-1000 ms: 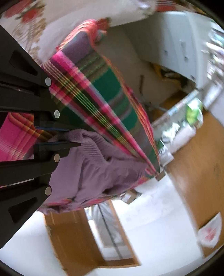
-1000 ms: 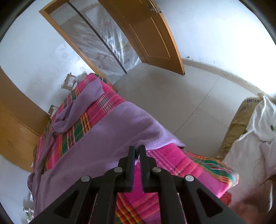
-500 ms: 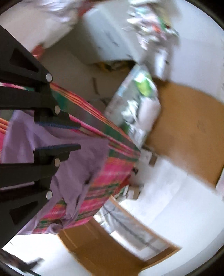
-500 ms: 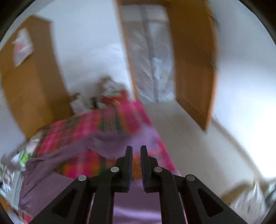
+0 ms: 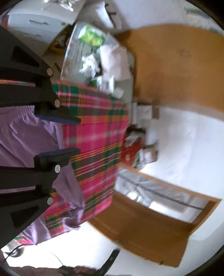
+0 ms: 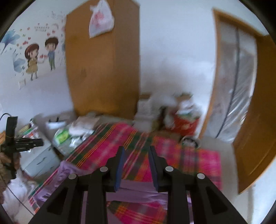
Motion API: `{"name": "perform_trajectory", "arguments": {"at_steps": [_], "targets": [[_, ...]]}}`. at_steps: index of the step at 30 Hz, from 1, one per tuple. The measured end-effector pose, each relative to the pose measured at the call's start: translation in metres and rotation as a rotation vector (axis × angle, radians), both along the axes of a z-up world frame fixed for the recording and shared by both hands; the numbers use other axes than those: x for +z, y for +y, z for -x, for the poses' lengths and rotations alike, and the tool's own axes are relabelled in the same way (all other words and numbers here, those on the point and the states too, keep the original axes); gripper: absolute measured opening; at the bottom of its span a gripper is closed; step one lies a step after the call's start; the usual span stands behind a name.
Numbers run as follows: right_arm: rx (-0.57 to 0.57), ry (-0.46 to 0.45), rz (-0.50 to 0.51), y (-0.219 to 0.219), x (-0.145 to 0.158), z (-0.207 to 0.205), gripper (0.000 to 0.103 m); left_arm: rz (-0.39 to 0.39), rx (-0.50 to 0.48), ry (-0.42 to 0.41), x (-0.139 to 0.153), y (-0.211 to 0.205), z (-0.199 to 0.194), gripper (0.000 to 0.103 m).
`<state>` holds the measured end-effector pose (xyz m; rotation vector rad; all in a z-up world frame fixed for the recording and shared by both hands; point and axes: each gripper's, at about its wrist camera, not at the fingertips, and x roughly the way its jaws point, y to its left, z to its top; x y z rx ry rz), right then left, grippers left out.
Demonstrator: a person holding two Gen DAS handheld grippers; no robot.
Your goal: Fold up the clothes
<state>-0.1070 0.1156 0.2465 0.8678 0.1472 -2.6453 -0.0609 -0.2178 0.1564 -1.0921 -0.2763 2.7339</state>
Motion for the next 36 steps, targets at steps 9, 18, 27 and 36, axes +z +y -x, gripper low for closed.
{"name": "perform_trajectory", "arguments": {"at_steps": [9, 18, 27, 36], "targets": [[0.242, -0.248, -0.080, -0.069, -0.113, 0.089, 0.028, 0.165, -0.205, -0.181, -0.083, 0.033, 0.061, 0.029], [0.437, -0.346, -0.335, -0.097, -0.206, 0.093, 0.035, 0.282, -0.358, -0.226, -0.123, 0.049, 0.077, 0.029], [0.474, -0.329, -0.436, -0.105, -0.233, 0.082, 0.044, 0.359, -0.383, -0.225, -0.137, 0.051, 0.073, 0.029], [0.467, -0.287, -0.512, -0.095, -0.238, 0.072, 0.045, 0.453, -0.369, -0.197, -0.147, 0.055, 0.073, 0.029]]}}
